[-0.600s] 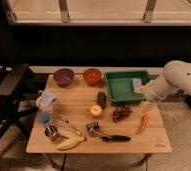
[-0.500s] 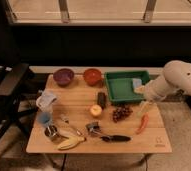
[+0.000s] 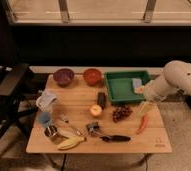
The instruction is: Place grapes in red bowl
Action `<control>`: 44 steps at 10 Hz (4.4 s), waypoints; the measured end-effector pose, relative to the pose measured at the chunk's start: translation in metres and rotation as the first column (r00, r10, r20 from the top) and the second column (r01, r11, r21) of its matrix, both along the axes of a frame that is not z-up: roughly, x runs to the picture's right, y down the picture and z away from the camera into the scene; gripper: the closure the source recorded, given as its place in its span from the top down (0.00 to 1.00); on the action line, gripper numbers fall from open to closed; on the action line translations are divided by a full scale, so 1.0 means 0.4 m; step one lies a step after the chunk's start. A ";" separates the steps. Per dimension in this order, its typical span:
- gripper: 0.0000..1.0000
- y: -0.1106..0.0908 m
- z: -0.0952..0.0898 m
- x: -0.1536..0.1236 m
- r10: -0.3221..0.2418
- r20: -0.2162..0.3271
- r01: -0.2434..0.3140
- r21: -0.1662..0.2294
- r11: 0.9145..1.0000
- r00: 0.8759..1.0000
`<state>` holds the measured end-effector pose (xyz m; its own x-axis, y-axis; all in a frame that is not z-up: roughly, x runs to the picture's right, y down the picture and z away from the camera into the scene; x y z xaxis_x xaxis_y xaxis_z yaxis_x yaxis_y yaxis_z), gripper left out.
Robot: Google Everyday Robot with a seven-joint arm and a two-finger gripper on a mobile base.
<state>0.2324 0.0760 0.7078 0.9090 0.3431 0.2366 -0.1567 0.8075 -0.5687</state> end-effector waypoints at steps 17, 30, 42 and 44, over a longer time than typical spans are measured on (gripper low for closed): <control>0.80 0.015 0.014 -0.010 -0.068 0.000 0.068 -0.012 0.998 0.998; 0.80 0.184 0.306 -0.155 -0.261 0.034 0.260 0.032 0.965 0.965; 0.03 0.208 0.355 -0.091 -0.185 0.049 0.187 -0.048 0.981 0.982; 0.00 0.155 0.275 -0.077 -0.157 0.045 0.158 -0.024 0.987 0.987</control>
